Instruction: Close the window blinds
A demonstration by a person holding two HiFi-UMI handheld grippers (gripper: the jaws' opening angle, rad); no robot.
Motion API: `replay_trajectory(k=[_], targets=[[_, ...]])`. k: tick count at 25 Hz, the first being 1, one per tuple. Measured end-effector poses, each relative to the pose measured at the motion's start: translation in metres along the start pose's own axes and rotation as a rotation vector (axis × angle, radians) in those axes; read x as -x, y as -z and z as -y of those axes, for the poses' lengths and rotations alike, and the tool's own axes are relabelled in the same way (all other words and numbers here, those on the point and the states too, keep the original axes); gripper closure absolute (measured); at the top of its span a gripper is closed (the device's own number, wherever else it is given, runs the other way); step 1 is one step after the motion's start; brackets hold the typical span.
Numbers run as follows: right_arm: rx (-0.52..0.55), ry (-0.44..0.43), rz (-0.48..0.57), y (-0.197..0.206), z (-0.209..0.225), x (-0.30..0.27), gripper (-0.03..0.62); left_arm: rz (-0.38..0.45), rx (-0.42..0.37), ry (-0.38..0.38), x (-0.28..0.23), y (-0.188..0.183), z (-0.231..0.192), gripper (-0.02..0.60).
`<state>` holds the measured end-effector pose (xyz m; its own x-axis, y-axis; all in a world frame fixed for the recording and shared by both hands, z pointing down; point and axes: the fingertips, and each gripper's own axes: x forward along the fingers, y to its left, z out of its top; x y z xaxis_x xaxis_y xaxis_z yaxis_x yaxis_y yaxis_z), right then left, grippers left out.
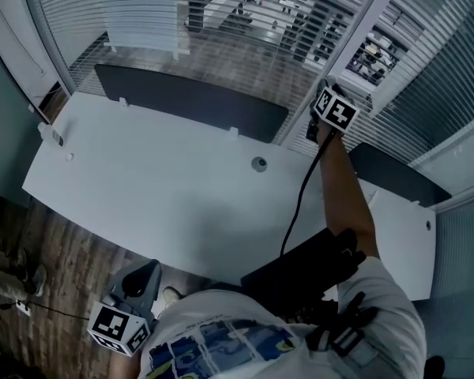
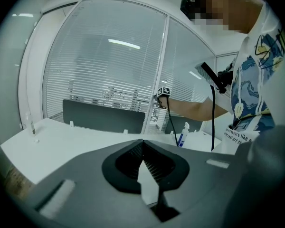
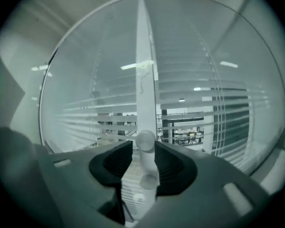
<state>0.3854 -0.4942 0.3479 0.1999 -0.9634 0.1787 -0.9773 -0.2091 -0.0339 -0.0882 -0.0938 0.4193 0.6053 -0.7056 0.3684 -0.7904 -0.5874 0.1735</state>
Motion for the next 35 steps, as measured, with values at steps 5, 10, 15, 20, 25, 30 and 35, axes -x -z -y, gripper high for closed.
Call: replay_trajectory(k=[5,10,15,20,25,30,35], targets=[[-0.190,0.002,-0.014,-0.005,0.003,-0.005,0.461,-0.005,0.009,-0.013,0.003,-0.003,-0.002,0.575],[-0.104,0.056,-0.046,-0.004,0.008,-0.005,0.470,-0.002,0.016,-0.022,0.006,0.002,-0.004,0.575],[0.351,0.167,-0.094,-0.004,-0.003,-0.007,0.473,-0.004,0.032,-0.040,0.008,0.001,-0.009,0.575],[0.930,0.304,-0.118,0.004,-0.003,-0.016,0.473,-0.003,0.028,-0.028,0.008,0.005,-0.015,0.575],[1.087,0.326,-0.116,0.007,-0.002,-0.020,0.471,-0.004,0.020,-0.016,0.005,0.005,-0.013,0.575],[0.411,0.104,-0.019,-0.003,-0.005,-0.004,0.465,-0.007,0.008,-0.009,0.004,0.003,-0.011,0.575],[-0.243,-0.037,-0.006,-0.007,0.005,0.001,0.459,-0.010,0.001,-0.009,0.006,-0.001,-0.004,0.575]])
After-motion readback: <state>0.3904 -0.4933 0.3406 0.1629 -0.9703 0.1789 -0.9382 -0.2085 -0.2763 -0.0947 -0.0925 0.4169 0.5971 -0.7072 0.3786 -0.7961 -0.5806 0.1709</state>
